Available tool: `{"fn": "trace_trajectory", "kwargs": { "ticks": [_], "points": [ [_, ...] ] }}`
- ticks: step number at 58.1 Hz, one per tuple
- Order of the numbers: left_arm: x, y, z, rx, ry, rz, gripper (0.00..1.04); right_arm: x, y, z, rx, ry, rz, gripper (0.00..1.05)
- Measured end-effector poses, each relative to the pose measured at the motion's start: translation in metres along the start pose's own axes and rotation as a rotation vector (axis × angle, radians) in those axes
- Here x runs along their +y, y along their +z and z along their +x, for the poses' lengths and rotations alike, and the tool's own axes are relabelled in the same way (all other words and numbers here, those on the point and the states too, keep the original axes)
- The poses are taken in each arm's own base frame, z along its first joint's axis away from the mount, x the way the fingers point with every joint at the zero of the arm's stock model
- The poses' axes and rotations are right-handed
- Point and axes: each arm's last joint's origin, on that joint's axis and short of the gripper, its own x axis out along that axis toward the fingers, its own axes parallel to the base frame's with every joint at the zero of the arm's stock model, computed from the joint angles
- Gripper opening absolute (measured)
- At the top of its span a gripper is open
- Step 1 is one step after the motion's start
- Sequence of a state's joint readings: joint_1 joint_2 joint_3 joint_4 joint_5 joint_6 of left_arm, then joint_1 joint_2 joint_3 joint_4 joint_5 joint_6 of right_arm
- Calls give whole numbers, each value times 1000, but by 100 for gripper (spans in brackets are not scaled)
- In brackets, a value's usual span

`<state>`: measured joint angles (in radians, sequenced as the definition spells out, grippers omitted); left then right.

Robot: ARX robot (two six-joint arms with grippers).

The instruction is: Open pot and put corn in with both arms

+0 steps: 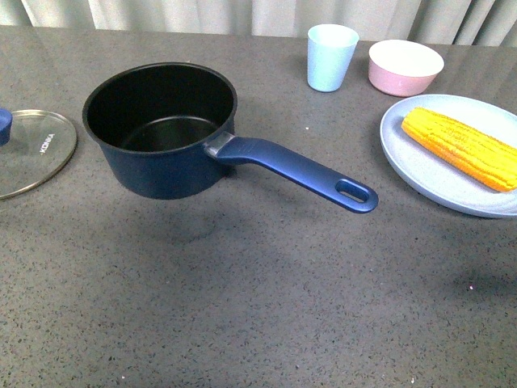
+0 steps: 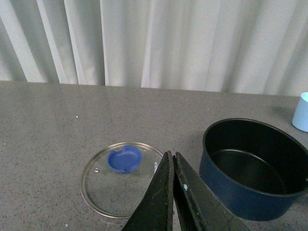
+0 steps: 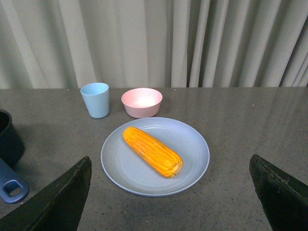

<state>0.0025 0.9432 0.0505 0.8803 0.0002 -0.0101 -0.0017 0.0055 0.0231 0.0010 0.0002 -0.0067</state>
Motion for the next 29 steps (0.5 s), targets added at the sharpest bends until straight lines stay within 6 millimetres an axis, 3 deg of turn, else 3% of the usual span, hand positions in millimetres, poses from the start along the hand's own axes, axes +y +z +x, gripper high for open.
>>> {"fn": "trace_trajectory", "kwargs": {
  "ticks": [29],
  "points": [
    [0, 5, -28, -16, 0, 0, 2, 0, 0, 0, 0, 0, 0, 96]
  ]
}}
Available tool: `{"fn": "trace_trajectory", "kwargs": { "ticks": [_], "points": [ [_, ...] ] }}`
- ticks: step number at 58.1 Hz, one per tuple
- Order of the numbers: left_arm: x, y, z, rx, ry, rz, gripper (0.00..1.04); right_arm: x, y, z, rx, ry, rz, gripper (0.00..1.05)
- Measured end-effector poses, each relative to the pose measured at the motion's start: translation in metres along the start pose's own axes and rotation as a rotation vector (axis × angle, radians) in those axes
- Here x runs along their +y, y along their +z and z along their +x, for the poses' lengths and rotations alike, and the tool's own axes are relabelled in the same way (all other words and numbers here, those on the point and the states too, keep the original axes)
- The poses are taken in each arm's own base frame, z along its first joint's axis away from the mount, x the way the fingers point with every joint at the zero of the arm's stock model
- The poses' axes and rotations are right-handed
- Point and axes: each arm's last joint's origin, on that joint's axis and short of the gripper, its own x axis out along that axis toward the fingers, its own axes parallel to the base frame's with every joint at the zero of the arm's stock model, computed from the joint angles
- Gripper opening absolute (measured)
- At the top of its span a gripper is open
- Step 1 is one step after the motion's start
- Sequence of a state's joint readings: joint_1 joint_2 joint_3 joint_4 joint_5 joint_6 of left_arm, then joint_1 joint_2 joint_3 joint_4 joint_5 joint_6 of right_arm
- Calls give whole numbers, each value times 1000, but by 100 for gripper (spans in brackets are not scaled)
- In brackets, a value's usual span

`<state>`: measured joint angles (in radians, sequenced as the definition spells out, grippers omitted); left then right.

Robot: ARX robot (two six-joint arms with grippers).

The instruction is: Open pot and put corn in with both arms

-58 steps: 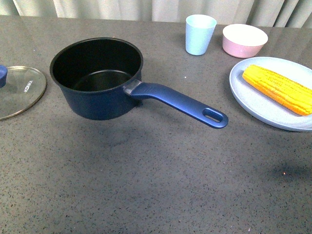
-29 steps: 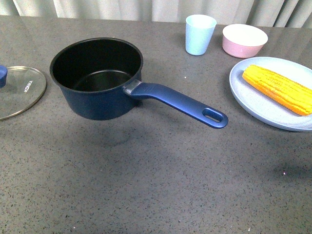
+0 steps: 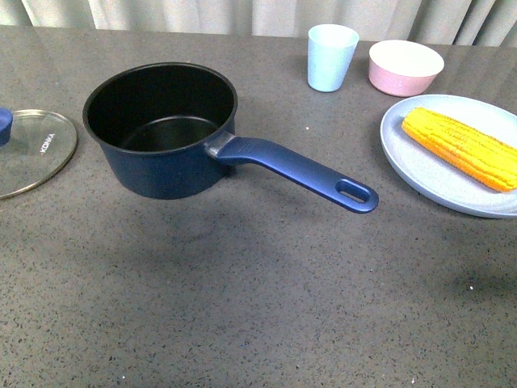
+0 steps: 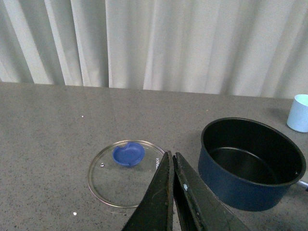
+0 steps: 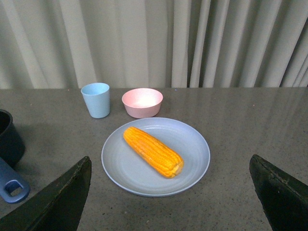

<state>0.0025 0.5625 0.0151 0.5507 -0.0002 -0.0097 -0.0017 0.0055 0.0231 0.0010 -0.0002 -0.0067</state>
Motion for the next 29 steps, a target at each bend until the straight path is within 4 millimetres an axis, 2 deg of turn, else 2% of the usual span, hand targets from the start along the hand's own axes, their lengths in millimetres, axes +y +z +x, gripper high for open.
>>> {"fn": "trace_trajectory", "kwargs": {
  "ticks": [29],
  "points": [
    [0, 3, -16, -12, 0, 0, 2, 0, 0, 0, 0, 0, 0, 96]
  ]
}}
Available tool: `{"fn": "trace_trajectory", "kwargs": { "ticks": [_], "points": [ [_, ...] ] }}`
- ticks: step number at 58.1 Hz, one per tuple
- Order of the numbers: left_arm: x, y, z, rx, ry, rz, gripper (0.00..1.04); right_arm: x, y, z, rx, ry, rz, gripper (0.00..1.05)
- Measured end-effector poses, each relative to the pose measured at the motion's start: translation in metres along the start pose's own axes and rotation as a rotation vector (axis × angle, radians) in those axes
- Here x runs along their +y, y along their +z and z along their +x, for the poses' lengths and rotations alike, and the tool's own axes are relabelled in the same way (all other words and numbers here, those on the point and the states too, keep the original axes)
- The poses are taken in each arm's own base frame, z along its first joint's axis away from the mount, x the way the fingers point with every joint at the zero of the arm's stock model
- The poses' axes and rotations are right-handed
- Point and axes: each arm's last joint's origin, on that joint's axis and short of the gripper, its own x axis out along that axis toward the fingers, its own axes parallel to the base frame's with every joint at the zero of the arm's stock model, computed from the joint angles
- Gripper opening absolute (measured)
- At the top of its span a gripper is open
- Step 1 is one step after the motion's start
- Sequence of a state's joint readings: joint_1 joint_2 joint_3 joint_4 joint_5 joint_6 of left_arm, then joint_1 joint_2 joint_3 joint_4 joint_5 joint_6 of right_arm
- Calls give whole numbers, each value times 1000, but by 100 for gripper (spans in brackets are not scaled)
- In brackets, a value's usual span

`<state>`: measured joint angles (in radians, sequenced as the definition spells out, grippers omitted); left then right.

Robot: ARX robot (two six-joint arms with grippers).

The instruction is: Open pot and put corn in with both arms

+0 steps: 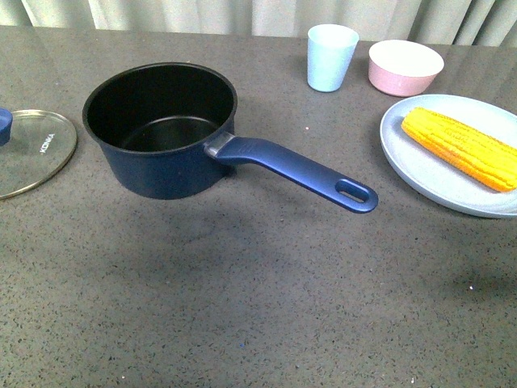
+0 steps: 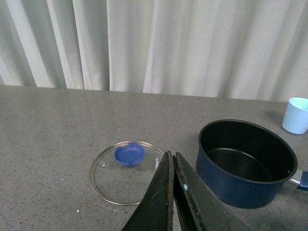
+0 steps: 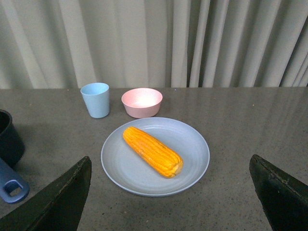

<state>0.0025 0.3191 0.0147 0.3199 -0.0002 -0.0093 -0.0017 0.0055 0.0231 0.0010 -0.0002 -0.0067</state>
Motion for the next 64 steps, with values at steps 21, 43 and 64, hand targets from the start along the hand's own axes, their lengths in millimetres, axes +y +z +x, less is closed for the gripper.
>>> {"fn": "trace_trajectory", "kwargs": {
  "ticks": [21, 43, 64],
  "points": [
    [0, 0, -7, -2, 0, 0, 2, 0, 0, 0, 0, 0, 0, 96],
    [0, -4, -20, 16, -1, 1, 2, 0, 0, 0, 0, 0, 0, 96],
    [0, -4, -20, 16, 0, 1, 41, 0, 0, 0, 0, 0, 0, 96]
  ]
}}
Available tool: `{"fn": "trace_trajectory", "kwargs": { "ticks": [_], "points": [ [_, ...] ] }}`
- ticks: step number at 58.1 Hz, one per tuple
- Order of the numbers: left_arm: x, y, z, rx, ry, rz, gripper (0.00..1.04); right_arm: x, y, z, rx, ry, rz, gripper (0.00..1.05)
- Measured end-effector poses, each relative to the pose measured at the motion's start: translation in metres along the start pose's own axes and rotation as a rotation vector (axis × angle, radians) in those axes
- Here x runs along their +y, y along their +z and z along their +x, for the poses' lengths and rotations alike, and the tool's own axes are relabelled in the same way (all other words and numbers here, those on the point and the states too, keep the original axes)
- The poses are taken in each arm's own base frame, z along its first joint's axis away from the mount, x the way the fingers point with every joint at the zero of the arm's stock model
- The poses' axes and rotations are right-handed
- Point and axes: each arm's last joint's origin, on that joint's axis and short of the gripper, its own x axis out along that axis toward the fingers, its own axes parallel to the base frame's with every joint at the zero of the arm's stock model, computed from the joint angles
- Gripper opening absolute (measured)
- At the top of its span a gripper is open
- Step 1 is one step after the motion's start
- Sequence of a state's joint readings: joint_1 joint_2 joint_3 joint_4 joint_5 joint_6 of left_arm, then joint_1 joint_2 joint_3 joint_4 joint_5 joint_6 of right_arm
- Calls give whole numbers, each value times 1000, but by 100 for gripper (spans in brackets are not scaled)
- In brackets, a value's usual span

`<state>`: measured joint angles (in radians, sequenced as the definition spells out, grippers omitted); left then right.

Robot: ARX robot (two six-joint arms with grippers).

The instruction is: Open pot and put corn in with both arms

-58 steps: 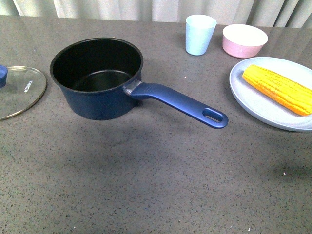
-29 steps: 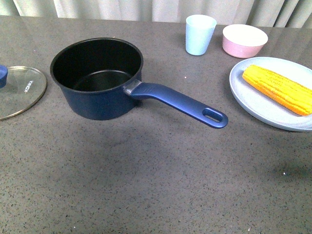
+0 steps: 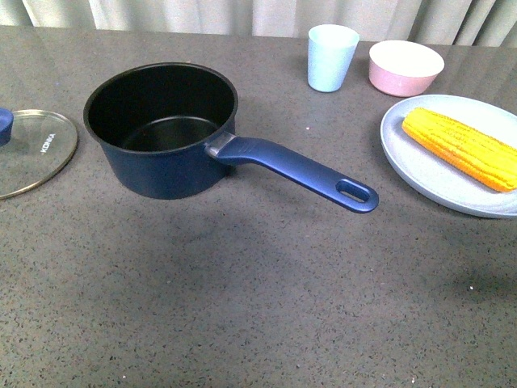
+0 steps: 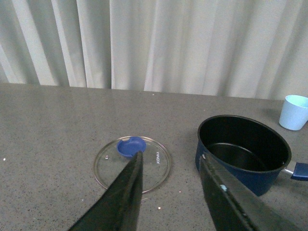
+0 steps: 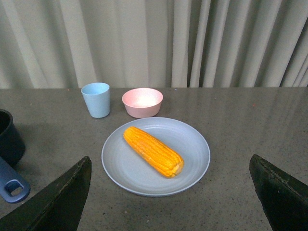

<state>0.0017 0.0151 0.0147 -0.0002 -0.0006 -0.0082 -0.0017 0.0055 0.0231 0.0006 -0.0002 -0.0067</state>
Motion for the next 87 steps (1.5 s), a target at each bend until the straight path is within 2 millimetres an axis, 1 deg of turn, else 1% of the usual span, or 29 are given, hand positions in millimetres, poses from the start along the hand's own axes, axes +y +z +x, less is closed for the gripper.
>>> {"fn": "trace_trajectory", "kwargs": {
  "ticks": [5, 7, 10, 18, 20, 21, 22, 24, 27, 29, 31, 37, 39, 40, 44, 52, 54, 60, 67, 68, 75, 87],
  "points": [
    [0, 0, 0, 0, 0, 0, 55, 0, 0, 0, 0, 0, 0, 96],
    [0, 0, 0, 0, 0, 0, 62, 0, 0, 0, 0, 0, 0, 96],
    [0, 0, 0, 0, 0, 0, 70, 0, 0, 0, 0, 0, 0, 96],
    [0, 0, 0, 0, 0, 0, 94, 0, 0, 0, 0, 0, 0, 96],
    [0, 0, 0, 0, 0, 1, 97, 0, 0, 0, 0, 0, 0, 96],
    [0, 0, 0, 0, 0, 2, 97, 0, 0, 0, 11, -1, 2, 96],
    [0, 0, 0, 0, 0, 2, 97, 0, -1, 1, 69, -4, 7, 96],
    [0, 0, 0, 0, 0, 2, 95, -1, -1, 1, 201, 5, 10, 96],
    [0, 0, 0, 0, -1, 2, 96, -7, 1, 7, 454, -12, 13, 96],
    [0, 0, 0, 0, -1, 3, 96, -11, 1, 12, 523, -21, 9, 96],
    [0, 0, 0, 0, 0, 3, 96, -16, 2, 17, 557, -33, 0, 96],
    [0, 0, 0, 0, 0, 3, 96, -32, 9, 38, 562, -52, -52, 96],
    [0, 0, 0, 0, 0, 3, 96, -39, 12, 50, 547, -56, -86, 96],
    [0, 0, 0, 0, 0, 3, 96, -44, 14, 58, 537, -55, -115, 96],
    [0, 0, 0, 0, 0, 3, 96, -54, 17, 82, 519, -31, -176, 96],
    [0, 0, 0, 0, 0, 3, 96, -64, 10, 125, 543, 35, -266, 96],
    [0, 0, 0, 0, 0, 3, 96, -66, 4, 142, 570, 69, -296, 96],
    [0, 0, 0, 0, 0, 3, 96, -63, -8, 179, 621, 146, -338, 96],
    [0, 0, 0, 0, 0, 3, 96, -57, -18, 208, 647, 204, -379, 96],
    [0, 0, 0, 0, 0, 3, 96, -54, -20, 215, 655, 222, -388, 96],
    [0, 0, 0, 0, 0, 3, 96, -39, -31, 244, 679, 299, -434, 96],
    [0, 0, 0, 0, 0, 3, 96, -21, -44, 269, 697, 362, -481, 96]
  ]
}}
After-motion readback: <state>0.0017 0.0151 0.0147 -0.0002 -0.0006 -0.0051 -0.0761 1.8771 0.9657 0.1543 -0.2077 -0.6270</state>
